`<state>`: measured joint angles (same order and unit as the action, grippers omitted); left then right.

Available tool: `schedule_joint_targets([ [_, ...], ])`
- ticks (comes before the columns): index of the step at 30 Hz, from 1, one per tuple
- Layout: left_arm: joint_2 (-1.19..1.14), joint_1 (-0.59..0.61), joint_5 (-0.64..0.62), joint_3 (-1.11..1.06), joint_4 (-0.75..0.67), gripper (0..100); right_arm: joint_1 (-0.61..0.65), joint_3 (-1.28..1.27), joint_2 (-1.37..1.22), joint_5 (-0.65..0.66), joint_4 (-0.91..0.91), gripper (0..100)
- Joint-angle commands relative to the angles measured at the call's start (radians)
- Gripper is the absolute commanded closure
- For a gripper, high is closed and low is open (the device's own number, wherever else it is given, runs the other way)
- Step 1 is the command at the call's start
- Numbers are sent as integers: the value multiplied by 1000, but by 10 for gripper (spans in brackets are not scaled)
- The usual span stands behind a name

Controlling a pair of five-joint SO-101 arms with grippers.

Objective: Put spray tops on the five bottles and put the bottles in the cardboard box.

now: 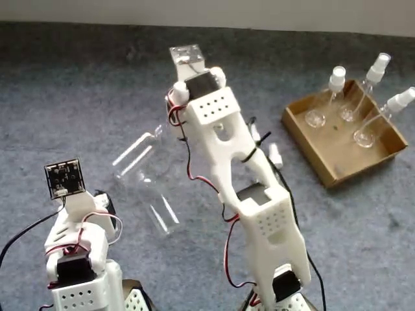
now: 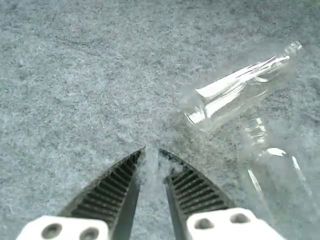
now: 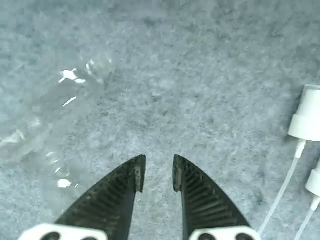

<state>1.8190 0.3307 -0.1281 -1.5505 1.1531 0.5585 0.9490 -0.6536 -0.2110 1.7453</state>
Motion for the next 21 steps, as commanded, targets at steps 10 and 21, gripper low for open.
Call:
schedule_joint_targets([
  [10, 12, -19, 8, 5, -18, 993, -93, 70, 25, 12, 22, 935],
  [21, 12, -15, 8, 4, -18, 995, -85, 70, 27, 74, 22, 935],
])
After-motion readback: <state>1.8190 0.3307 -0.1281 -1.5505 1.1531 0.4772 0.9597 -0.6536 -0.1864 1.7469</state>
